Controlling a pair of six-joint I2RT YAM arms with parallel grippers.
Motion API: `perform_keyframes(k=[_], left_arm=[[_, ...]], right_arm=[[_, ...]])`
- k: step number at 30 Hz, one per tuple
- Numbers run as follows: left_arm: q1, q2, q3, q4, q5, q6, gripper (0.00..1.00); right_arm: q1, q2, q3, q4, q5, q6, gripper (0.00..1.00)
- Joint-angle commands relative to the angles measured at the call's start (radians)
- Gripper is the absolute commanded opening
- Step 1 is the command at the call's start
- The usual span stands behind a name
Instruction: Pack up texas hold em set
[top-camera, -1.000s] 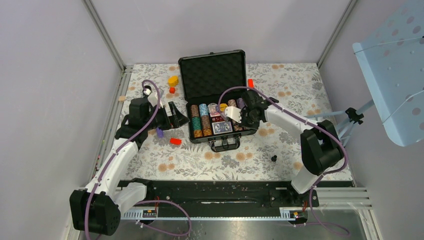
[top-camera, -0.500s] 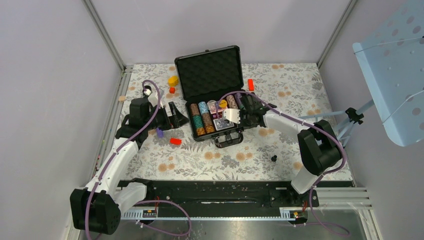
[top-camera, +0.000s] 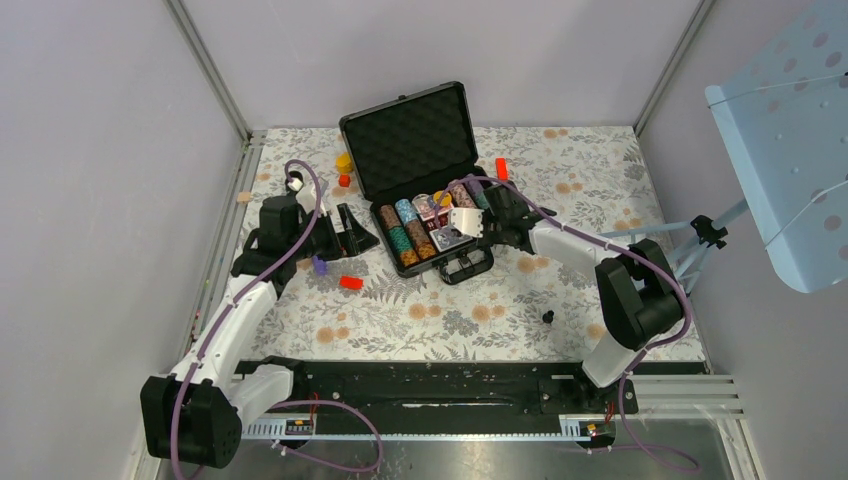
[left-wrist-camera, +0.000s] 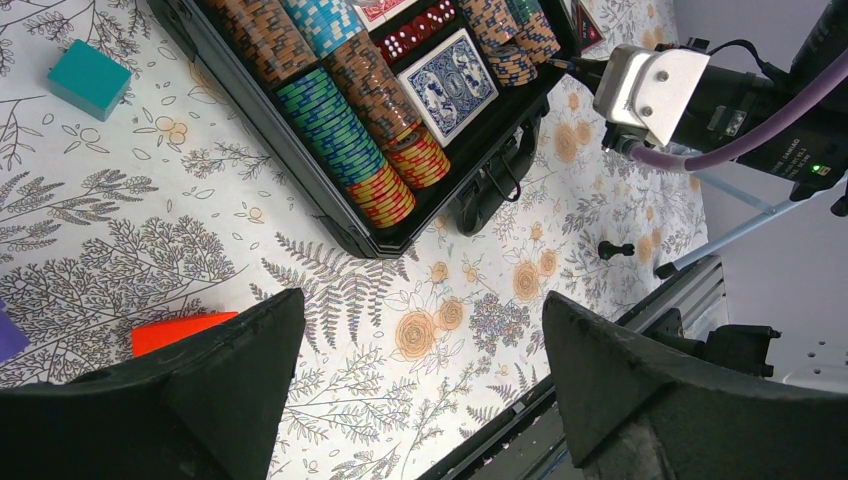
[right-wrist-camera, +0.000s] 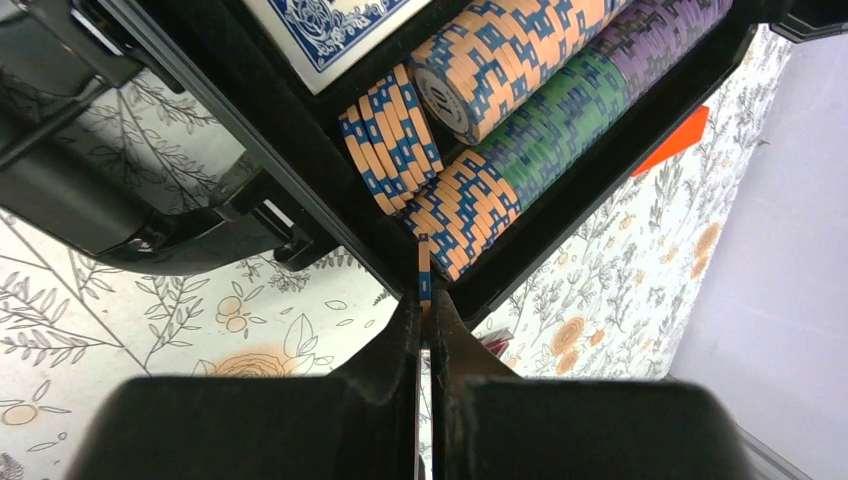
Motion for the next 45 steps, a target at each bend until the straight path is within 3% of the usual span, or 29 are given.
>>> perform_keyframes(k=[1, 21, 32, 45], left_arm=[[0.006, 0.001, 0.001, 0.034, 0.011, 0.003, 0.88], [0.006, 0.004, 0.001, 0.033, 0.015, 0.004, 0.88], [0.007, 0.001, 0.001, 0.027, 0.012, 0.007, 0.88], [0.008, 0.001, 0.0, 0.022, 0.007, 0.009, 0.88]], right_arm=[[-0.007, 0.0, 0.053, -0.044, -0.068, 0.011, 0.0], [0.014, 0.107, 0.195, -0.566, -0.336, 0.034, 0.0], [0.134, 0.067, 0.059, -0.532, -0.37, 0.174, 0.0], [0.289, 0.056, 0.002, -0.618, -0.437, 0.273, 0.0]])
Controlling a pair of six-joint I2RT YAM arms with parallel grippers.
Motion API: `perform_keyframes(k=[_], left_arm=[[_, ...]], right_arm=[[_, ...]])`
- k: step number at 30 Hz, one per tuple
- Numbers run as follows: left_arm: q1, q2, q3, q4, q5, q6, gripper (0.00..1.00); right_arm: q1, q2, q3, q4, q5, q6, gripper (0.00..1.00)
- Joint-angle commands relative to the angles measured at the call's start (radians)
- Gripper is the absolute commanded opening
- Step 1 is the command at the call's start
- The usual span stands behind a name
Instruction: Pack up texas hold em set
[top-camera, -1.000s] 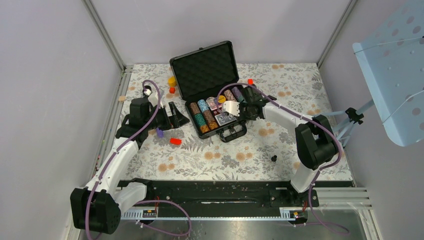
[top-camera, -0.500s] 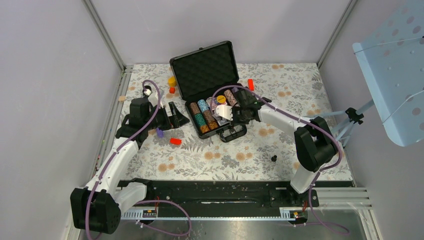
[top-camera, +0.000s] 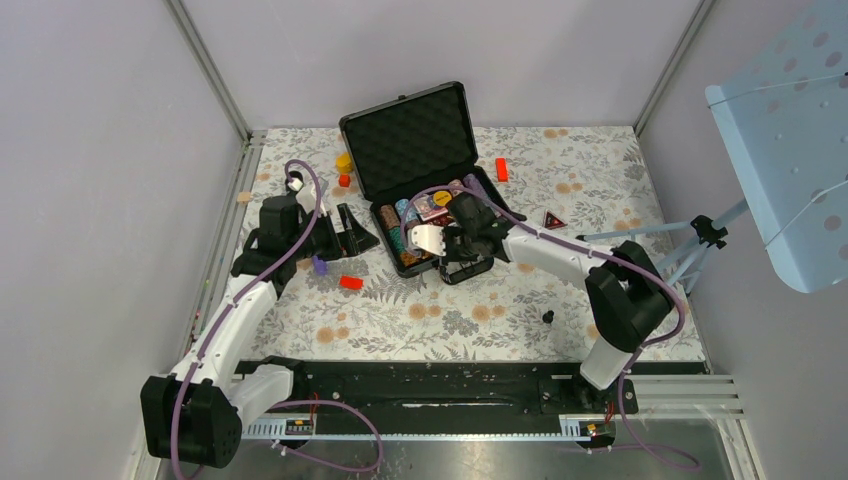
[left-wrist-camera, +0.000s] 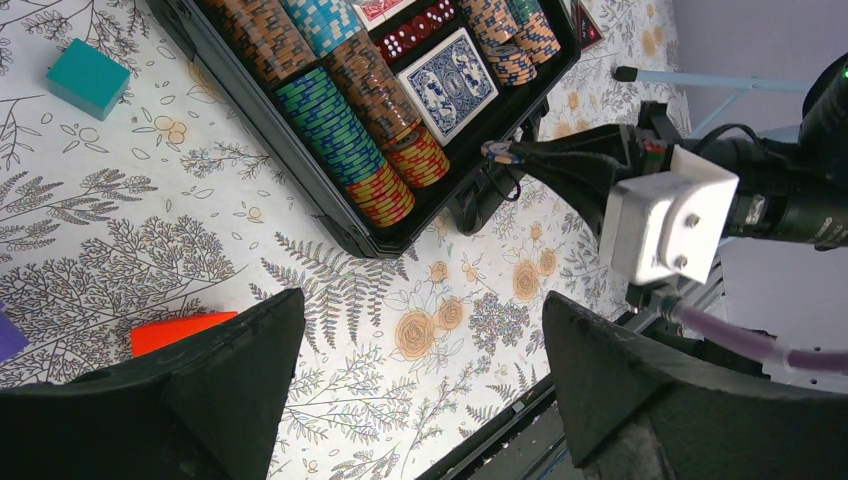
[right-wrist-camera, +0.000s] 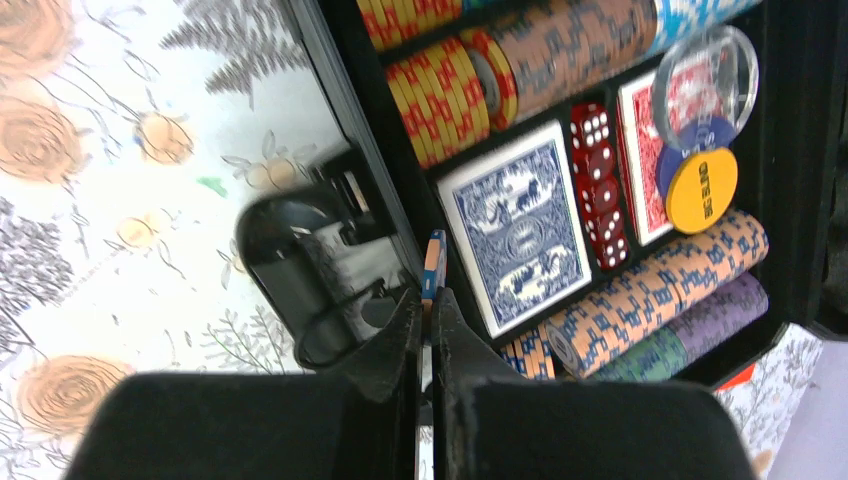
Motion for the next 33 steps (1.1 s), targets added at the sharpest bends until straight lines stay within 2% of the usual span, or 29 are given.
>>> perform_keyframes(k=[1, 7, 11, 13, 16, 18, 23, 28, 33], left_arm=[[0.005, 0.001, -0.001, 0.022, 0.005, 0.01, 0.88], [0.007, 0.004, 0.002, 0.02, 0.004, 0.011, 0.88], [0.006, -0.01, -0.001, 0.014, -0.011, 0.014, 0.88], [0.007, -0.012, 0.001, 0.015, -0.016, 0.014, 0.88], [0.007, -0.014, 0.002, 0.01, -0.021, 0.015, 0.88], [0.007, -0.019, 0.003, 0.007, -0.028, 0.017, 0.88], [0.006, -0.033, -0.002, 0.005, -0.039, 0.02, 0.88], [0.006, -0.032, -0.002, 0.005, -0.038, 0.02, 0.88], [0.006, -0.033, -0.002, 0.004, -0.034, 0.022, 0.88]], right_arm=[[0.107, 0.011, -0.117, -0.469, -0.178, 0.173, 0.0], [0.262, -0.04, -0.165, -0.467, -0.194, 0.275, 0.0], [0.321, -0.112, -0.227, -0.403, -0.194, 0.351, 0.0], [0.322, -0.19, -0.27, -0.305, -0.157, 0.378, 0.0], [0.316, -0.28, -0.318, -0.102, 0.017, 0.434, 0.0], [0.289, -0.312, -0.326, -0.003, 0.085, 0.411, 0.0], [0.106, -0.269, -0.139, -0.008, 0.013, 0.284, 0.0], [-0.032, -0.079, 0.151, -0.187, 0.01, 0.094, 0.0], [-0.092, 0.1, 0.337, -0.28, 0.027, -0.031, 0.0]])
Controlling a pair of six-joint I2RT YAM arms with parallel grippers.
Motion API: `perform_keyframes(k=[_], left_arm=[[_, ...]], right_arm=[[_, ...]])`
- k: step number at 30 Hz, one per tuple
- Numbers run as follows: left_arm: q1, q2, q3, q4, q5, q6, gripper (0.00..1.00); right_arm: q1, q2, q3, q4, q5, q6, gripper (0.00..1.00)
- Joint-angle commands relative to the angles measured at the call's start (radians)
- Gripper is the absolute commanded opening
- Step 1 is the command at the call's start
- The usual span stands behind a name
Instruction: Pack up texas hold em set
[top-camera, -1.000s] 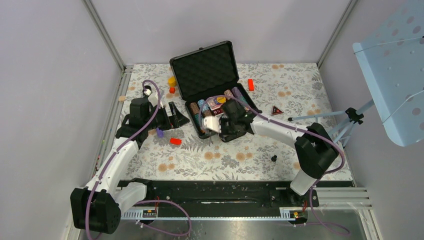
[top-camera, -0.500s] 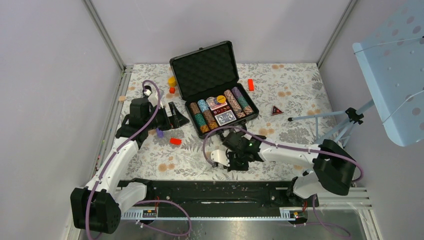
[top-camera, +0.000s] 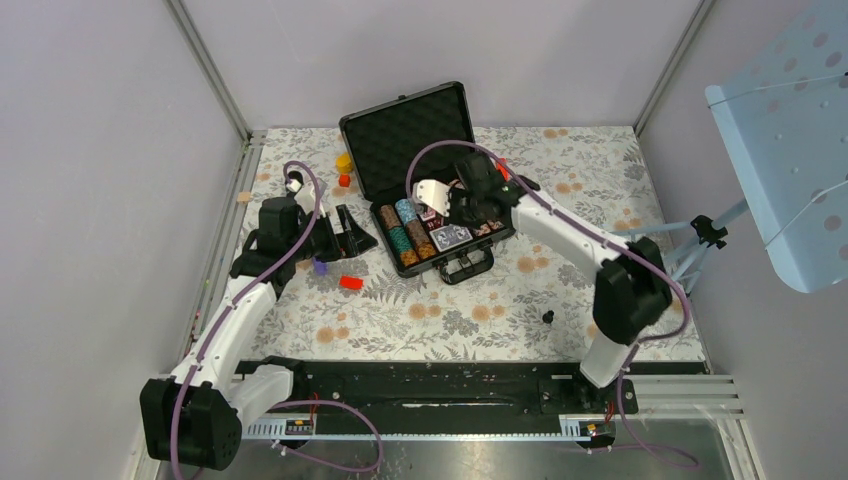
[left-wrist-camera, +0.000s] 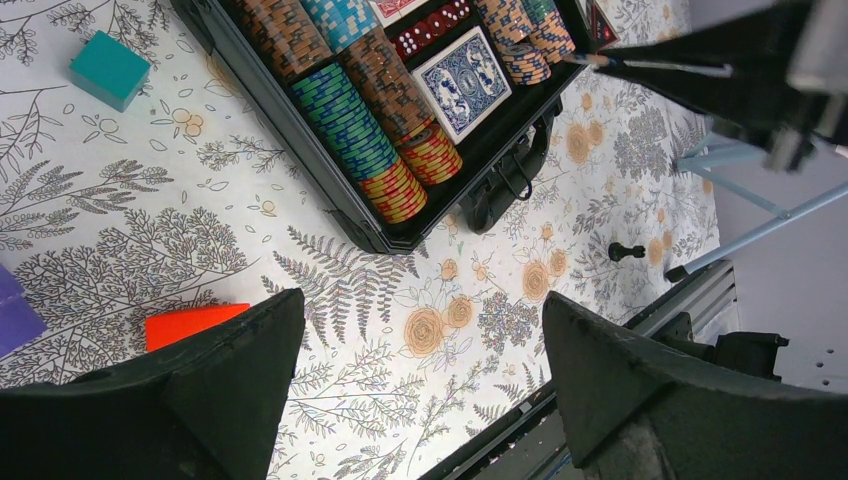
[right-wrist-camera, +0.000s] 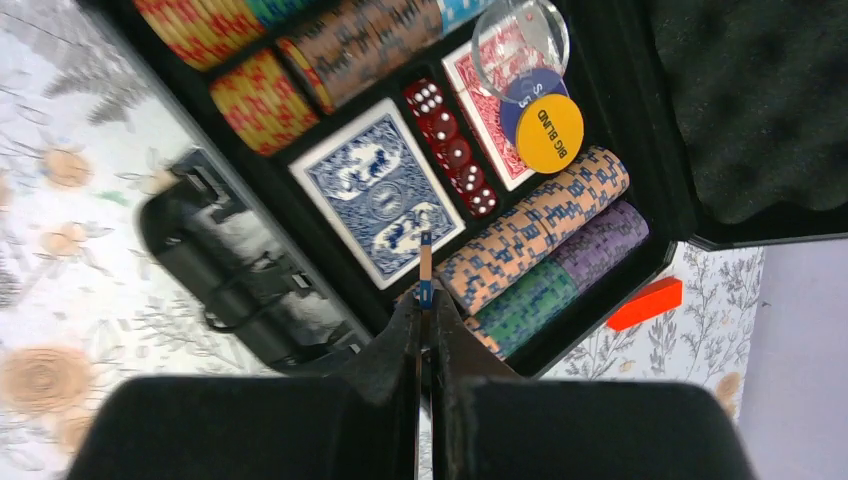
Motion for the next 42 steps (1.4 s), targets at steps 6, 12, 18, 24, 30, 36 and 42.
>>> perform_keyframes(k=[6, 12, 18, 24, 30, 36, 42], left_arm=[[0.006, -0.021, -0.001, 0.029, -0.003, 0.013, 0.88], [0.006, -0.017, 0.002, 0.03, 0.0, 0.013, 0.88], [0.005, -0.017, 0.002, 0.031, 0.003, 0.012, 0.88], [0.005, -0.027, 0.006, 0.023, 0.002, 0.017, 0.88], [0.005, -0.044, 0.002, 0.018, -0.008, 0.021, 0.89], [0.005, -0.041, 0.005, 0.019, -0.005, 0.021, 0.89], [0.005, -0.041, 0.004, 0.017, -0.013, 0.024, 0.89]], right_arm=[[-0.056, 0.231, 0.137, -0.23, 0.04, -0.222, 0.0], [-0.056, 0.261, 0.081, -0.244, 0.029, -0.221, 0.0], [-0.043, 0.266, 0.07, -0.433, -0.01, -0.201, 0.0], [0.093, 0.265, -0.025, -0.595, 0.011, -0.06, 0.0], [0.249, 0.214, -0.18, -0.56, -0.063, 0.151, 0.0], [0.354, 0.162, -0.309, -0.515, -0.129, 0.338, 0.0], [0.368, 0.081, -0.361, -0.432, -0.164, 0.449, 0.0]])
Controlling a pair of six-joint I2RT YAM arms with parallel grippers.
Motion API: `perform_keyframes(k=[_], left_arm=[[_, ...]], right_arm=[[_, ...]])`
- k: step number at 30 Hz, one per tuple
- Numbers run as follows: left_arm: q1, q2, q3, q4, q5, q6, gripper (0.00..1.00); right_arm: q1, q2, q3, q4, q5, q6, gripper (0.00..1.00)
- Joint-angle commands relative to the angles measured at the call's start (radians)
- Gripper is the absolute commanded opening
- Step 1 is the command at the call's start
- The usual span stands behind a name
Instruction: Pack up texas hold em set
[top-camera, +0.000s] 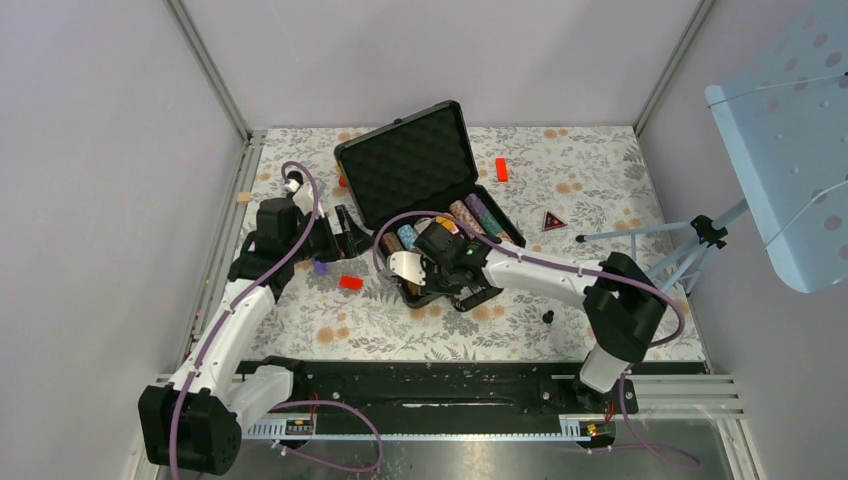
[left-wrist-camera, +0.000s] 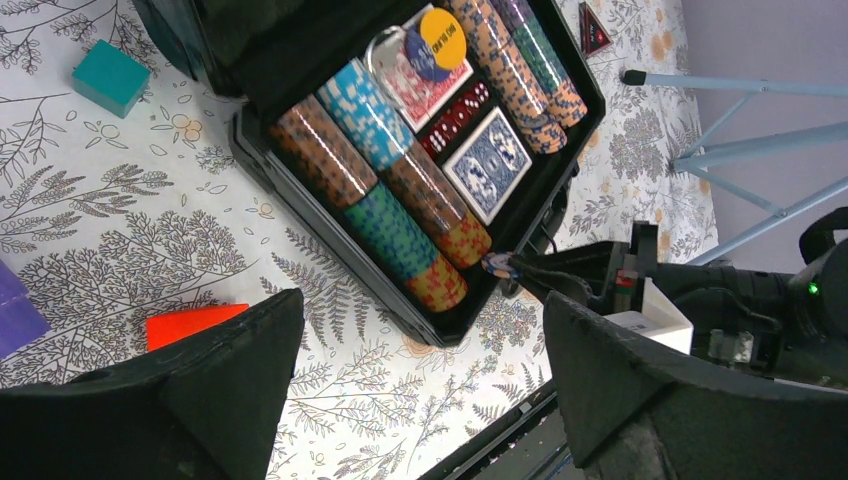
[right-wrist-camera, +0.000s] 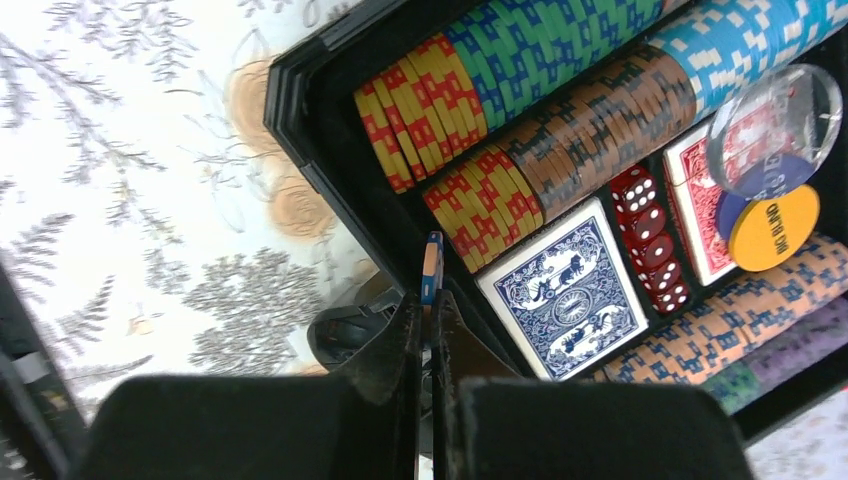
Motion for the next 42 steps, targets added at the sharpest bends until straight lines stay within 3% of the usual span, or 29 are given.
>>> perform_keyframes(k=[1, 10, 16, 21, 26, 31, 37, 40, 42], left_arm=[[0.006, -0.016, 0.004, 0.02, -0.015, 0.02, 0.89], [0.005, -0.023, 0.004, 0.011, -0.031, 0.027, 0.89], [0.006, -0.028, 0.005, 0.007, -0.04, 0.029, 0.89], [0.005, -0.036, 0.005, 0.01, -0.05, 0.029, 0.89], [0.006, -0.04, 0.007, 0.01, -0.058, 0.032, 0.89], [0.006, -0.047, 0.004, 0.008, -0.069, 0.034, 0.89], [0.007, -0.04, 0.005, 0.008, -0.071, 0.034, 0.89], [0.006, -0.039, 0.005, 0.008, -0.074, 0.034, 0.89], [0.006, -0.039, 0.005, 0.008, -0.071, 0.034, 0.89]], right_arm=[[0.06, 0.039, -0.143, -0.444, -0.303, 0.274, 0.0], [0.221, 0.014, -0.045, -0.501, -0.323, 0.39, 0.0], [0.316, -0.012, -0.047, -0.448, -0.347, 0.481, 0.0], [0.317, -0.148, -0.054, -0.421, -0.319, 0.518, 0.0], [0.302, -0.26, -0.057, -0.256, -0.223, 0.55, 0.0], [0.163, -0.367, -0.15, -0.048, -0.179, 0.604, 0.0], [0.089, -0.47, -0.263, 0.178, 0.098, 0.908, 0.0], [0.088, -0.513, -0.281, 0.159, 0.277, 1.073, 0.0], [0.089, -0.549, -0.28, 0.085, 0.489, 1.231, 0.0]])
